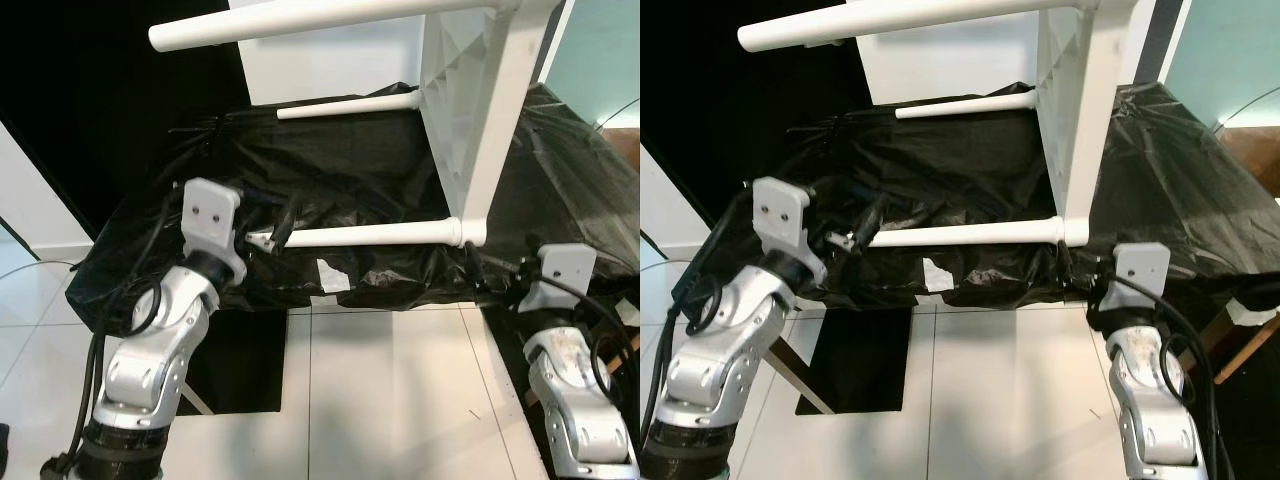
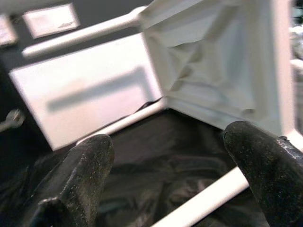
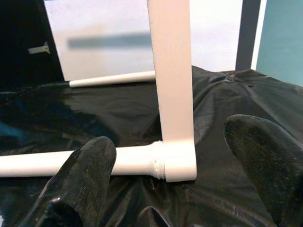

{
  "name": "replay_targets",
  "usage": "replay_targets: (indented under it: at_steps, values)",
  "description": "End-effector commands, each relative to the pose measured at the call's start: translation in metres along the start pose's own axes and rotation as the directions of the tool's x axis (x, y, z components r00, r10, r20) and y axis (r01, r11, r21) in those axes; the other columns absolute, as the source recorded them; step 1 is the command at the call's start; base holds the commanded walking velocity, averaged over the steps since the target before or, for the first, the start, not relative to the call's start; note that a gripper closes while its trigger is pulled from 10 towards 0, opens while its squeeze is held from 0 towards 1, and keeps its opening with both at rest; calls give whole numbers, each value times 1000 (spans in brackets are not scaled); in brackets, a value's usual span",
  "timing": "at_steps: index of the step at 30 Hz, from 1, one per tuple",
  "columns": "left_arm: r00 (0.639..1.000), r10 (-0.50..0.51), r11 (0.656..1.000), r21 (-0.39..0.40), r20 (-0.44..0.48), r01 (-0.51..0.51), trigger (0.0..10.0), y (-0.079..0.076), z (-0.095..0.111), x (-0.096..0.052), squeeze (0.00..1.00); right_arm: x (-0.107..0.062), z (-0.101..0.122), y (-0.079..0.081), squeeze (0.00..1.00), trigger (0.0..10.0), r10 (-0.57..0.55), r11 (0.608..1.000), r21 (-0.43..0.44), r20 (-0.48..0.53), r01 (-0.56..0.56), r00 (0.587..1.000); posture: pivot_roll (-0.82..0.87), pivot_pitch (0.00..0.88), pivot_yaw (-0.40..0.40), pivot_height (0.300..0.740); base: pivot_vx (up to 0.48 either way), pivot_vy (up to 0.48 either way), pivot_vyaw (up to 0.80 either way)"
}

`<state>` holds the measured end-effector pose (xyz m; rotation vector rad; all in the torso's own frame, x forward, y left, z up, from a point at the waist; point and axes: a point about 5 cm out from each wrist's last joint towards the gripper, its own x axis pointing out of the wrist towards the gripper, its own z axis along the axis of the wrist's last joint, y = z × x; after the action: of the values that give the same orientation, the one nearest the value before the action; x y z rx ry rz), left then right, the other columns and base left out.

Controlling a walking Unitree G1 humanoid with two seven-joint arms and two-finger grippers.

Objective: Building children table

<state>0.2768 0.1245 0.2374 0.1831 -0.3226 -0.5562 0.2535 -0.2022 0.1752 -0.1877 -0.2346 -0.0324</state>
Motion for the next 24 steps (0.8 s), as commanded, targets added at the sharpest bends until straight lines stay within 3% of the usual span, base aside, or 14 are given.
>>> replay_targets:
  at_steps: [1,4,6,8,11,14,17,19,21,23,24]
  values:
    - [1000,-25,999,24,-11,25,10000,-1,-3,2,0,3,1,-1,0,10000,1,1000,4,6,-1,1000,-64,0,93,740,0,0,0]
    - [998,-54,998,22,-14,54,10000,-4,-7,4,0,4,3,-1,0,10000,-1,1000,14,12,1,1000,-64,0,88,740,0,0,0]
    - [996,-84,995,-60,-15,83,10000,-9,-15,3,0,1,6,1,0,10000,-2,999,35,28,1,1000,-65,0,76,740,0,0,0]
    - [994,-105,991,-86,-28,102,10000,-12,-19,2,0,-3,8,1,0,10000,-21,999,32,43,20,999,-67,0,74,740,0,0,0]
    - [991,-128,986,-110,-47,123,10000,-15,-22,-2,0,-19,7,-6,0,10000,-128,992,21,27,128,991,-83,0,88,740,0,0,0]
    - [993,-109,992,-69,-43,106,10000,-8,-20,-2,0,-26,0,-9,0,10000,-168,986,17,-14,169,986,-92,0,101,740,0,0,0]
    - [999,-48,984,172,-20,50,10000,13,-7,6,0,-29,-10,-13,0,10000,-177,984,-11,-48,177,983,-108,0,132,740,0,0,0]
    - [1000,-24,969,247,11,20,10000,28,2,15,0,-21,-12,-13,0,10000,-148,989,-16,-46,147,988,-109,0,132,740,0,0,0]
    - [1000,-23,971,236,-16,26,10000,30,-6,17,0,-15,-11,-11,0,10000,-118,993,10,-43,119,992,-108,0,132,740,0,0,0]
    - [998,-30,992,123,-54,36,10000,24,-23,15,0,-6,-7,-6,0,10000,-71,997,34,-19,72,997,-111,0,132,740,0,0,0]
    - [998,-30,992,123,-54,36,10000,24,-23,15,0,-6,-7,-6,0,10000,-71,997,34,-19,72,997,-111,0,132,740,0,0,0]
